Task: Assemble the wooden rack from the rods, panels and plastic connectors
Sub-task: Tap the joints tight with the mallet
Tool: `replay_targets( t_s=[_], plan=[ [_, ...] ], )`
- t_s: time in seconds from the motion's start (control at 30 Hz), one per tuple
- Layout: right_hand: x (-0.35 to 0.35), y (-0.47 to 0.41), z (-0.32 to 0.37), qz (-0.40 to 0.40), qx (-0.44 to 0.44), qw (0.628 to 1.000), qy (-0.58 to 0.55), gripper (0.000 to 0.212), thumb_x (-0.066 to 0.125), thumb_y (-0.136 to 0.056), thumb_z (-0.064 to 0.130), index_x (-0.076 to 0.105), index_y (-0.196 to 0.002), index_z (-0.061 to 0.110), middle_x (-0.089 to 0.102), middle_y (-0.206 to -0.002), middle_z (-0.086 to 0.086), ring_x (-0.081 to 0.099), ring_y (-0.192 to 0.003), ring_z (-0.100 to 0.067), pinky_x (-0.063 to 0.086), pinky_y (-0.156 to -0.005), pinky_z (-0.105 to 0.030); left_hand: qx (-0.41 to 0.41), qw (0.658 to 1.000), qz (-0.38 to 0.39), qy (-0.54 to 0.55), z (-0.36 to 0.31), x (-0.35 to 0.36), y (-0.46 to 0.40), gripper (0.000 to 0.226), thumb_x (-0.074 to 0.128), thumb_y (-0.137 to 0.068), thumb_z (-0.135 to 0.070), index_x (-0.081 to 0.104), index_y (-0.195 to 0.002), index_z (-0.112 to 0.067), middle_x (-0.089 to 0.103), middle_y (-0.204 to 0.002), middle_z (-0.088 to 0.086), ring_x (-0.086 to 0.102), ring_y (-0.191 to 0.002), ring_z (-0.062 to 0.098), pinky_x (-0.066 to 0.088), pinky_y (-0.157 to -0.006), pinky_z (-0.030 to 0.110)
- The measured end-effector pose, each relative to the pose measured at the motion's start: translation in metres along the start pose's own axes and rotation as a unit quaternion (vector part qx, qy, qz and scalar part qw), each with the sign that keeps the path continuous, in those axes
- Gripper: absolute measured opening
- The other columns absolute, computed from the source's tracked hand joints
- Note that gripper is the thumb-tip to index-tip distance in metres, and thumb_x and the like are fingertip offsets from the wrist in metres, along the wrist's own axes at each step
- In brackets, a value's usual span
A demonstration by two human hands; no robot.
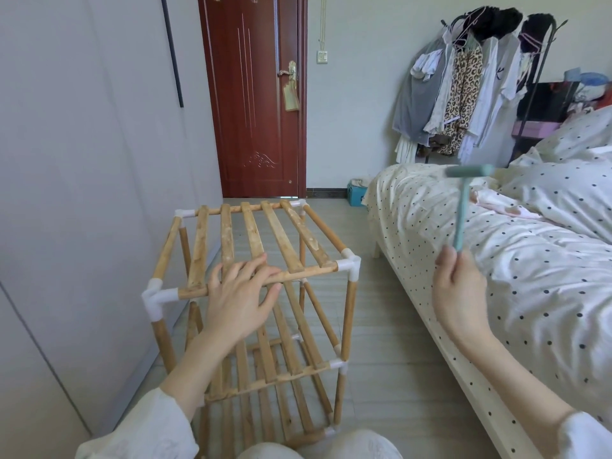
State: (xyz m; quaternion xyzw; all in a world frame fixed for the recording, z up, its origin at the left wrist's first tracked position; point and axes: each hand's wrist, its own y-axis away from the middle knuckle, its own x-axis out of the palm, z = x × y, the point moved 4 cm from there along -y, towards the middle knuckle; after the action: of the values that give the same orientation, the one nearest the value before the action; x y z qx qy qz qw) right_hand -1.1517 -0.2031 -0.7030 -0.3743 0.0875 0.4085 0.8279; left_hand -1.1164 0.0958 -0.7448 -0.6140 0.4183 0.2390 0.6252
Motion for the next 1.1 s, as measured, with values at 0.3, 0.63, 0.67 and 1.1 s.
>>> replay_targets(
  t_s=[0.3, 0.63, 0.67, 1.1],
  plan=[
    [0.030, 0.013, -0.033, 0.080, 0.115, 0.972, -0.187, 0.035, 0.031, -0.101, 0.023, 0.038, -0.067, 0.016, 0.036, -0.053, 0.001, 0.034, -0.043, -0.014, 0.030, -0.045, -0.024, -0.001, 1.000, 0.005, 0.007, 0.002, -0.001, 0.000, 0.055, 0.019, -0.086, -0.056, 0.060, -0.116, -0.037, 0.049, -0.137, -0.012, 0.046, -0.123, 0.016, 0.018, -0.107, 0.047],
    [0.061, 0.049, -0.032, 0.313, 0.364, 0.752, -0.452, 0.035, 0.028, -0.103, 0.023, 0.036, -0.069, 0.016, 0.025, -0.044, 0.005, 0.019, -0.028, -0.008, 0.016, -0.031, -0.012, 0.005, 1.000, -0.010, 0.008, 0.004, 0.000, 0.000, 0.047, 0.025, -0.088, -0.054, 0.062, -0.111, -0.035, 0.053, -0.133, -0.010, 0.048, -0.121, 0.017, 0.018, -0.107, 0.048],
    [0.054, 0.037, -0.038, 0.244, 0.384, 0.732, -0.507, 0.035, 0.027, -0.103, 0.023, 0.035, -0.069, 0.017, 0.024, -0.042, 0.006, 0.019, -0.026, -0.006, 0.015, -0.030, -0.011, 0.006, 1.000, -0.007, 0.006, 0.003, 0.001, 0.000, 0.048, 0.025, -0.088, -0.054, 0.062, -0.112, -0.035, 0.053, -0.133, -0.010, 0.047, -0.121, 0.017, 0.018, -0.107, 0.048],
    [0.055, 0.039, -0.041, 0.164, 0.416, 0.726, -0.522, 0.034, 0.026, -0.101, 0.016, 0.032, -0.068, 0.018, 0.024, -0.037, 0.008, 0.019, -0.026, -0.007, 0.015, -0.032, -0.008, -0.006, 1.000, -0.004, 0.004, 0.001, 0.001, 0.001, 0.053, 0.021, -0.086, -0.056, 0.061, -0.113, -0.035, 0.050, -0.136, -0.011, 0.045, -0.124, 0.016, 0.014, -0.109, 0.046]
  ],
)
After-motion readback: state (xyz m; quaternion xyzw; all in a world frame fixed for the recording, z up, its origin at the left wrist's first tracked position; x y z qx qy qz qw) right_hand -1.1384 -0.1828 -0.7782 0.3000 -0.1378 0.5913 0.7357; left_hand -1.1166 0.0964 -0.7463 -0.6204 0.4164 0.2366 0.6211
